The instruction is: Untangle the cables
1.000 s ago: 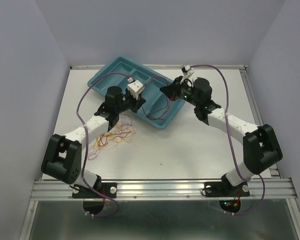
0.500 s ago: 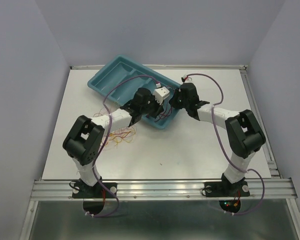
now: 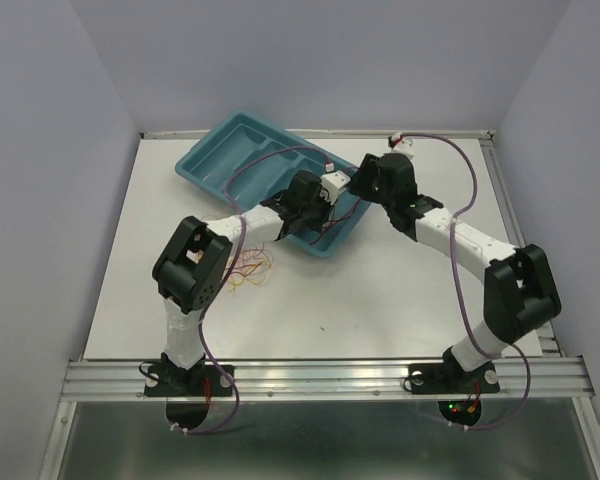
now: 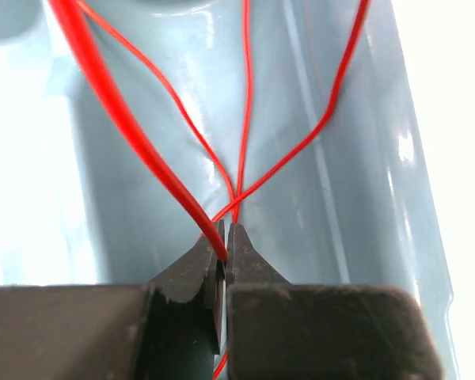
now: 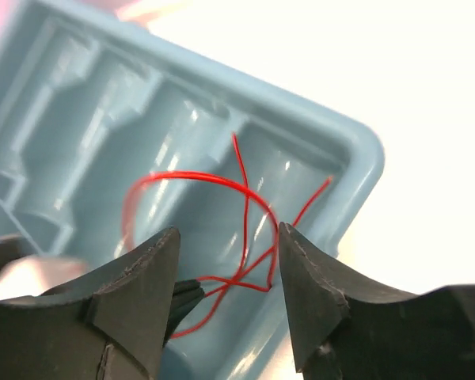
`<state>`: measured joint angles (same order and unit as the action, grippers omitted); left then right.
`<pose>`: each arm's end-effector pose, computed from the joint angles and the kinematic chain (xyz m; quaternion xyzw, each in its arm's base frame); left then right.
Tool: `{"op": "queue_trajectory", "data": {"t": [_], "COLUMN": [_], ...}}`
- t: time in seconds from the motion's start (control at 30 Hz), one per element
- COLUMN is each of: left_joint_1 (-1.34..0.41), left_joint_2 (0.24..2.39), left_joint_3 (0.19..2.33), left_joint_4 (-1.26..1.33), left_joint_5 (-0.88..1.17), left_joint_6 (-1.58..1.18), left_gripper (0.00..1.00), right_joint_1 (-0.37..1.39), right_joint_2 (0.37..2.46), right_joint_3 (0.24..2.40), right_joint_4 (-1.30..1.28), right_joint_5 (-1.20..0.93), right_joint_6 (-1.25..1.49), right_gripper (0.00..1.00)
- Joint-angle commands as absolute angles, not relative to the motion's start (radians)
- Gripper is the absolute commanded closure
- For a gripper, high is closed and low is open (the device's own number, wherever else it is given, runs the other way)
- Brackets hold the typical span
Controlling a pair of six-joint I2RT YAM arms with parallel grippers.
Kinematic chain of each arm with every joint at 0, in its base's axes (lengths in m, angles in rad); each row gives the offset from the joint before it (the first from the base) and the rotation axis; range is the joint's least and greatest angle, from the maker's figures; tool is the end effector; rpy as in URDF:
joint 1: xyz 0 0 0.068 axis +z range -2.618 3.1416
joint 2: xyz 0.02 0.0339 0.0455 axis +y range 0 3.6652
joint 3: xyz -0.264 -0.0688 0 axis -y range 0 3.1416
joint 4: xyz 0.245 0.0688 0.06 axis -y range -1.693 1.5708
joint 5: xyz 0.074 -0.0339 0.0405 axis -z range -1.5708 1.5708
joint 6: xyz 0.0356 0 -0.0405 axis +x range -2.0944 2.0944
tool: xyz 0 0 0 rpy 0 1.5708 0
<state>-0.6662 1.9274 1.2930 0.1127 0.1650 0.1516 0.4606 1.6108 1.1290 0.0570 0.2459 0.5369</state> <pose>0.3420 -0.2763 0.2096 0.3808 0.7751 -0.1960 0.4645 0.3392 0.1586 0.2722 0.0982 0.8308 0.1669 0.5218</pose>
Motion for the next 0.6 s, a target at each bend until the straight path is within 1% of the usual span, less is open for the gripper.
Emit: {"op": "queue_trajectory", "data": {"t": [0.0,0.03,0.13,0.2,0.23,0.27,0.33,0.37,0.43,0.57], "left_joint_1": [-0.667,-0.667,-0.666,-0.666,-0.666,-0.666,-0.666,-0.666,-0.664,-0.664], "left_joint_2": [1.901,1.896,1.864,1.842,1.833,1.816,1.796,1.770,1.738,1.642], "left_joint_3": [1.333,1.322,1.302,1.284,1.284,1.272,1.258,1.246,1.232,1.216], "left_joint_4": [0.064,0.064,0.061,0.054,0.054,0.055,0.072,0.078,0.103,0.132], "left_joint_5": [0.141,0.143,0.170,0.175,0.175,0.170,0.163,0.160,0.155,0.126], "left_joint_6": [0.155,0.155,0.175,0.181,0.183,0.186,0.190,0.195,0.201,0.239], "left_gripper": [0.99,0.99,0.95,0.85,0.77,0.65,0.55,0.46,0.39,0.33], "right_joint_1": [0.468,0.468,0.468,0.469,0.468,0.468,0.468,0.468,0.468,0.468], "right_joint_2": [1.485,1.474,1.443,1.442,1.443,1.443,1.440,1.436,1.418,1.385], "right_joint_3": [1.097,1.092,1.085,1.083,1.083,1.083,1.080,1.077,1.071,1.054], "right_joint_4": [0.080,0.078,0.078,0.080,0.080,0.080,0.080,0.080,0.080,0.078], "right_joint_5": [0.377,0.411,0.417,0.413,0.413,0.414,0.414,0.413,0.411,0.413], "right_joint_6": [0.529,0.526,0.520,0.520,0.520,0.520,0.523,0.523,0.525,0.519], "right_gripper": [0.41,0.41,0.41,0.41,0.41,0.42,0.42,0.42,0.42,0.42]}}
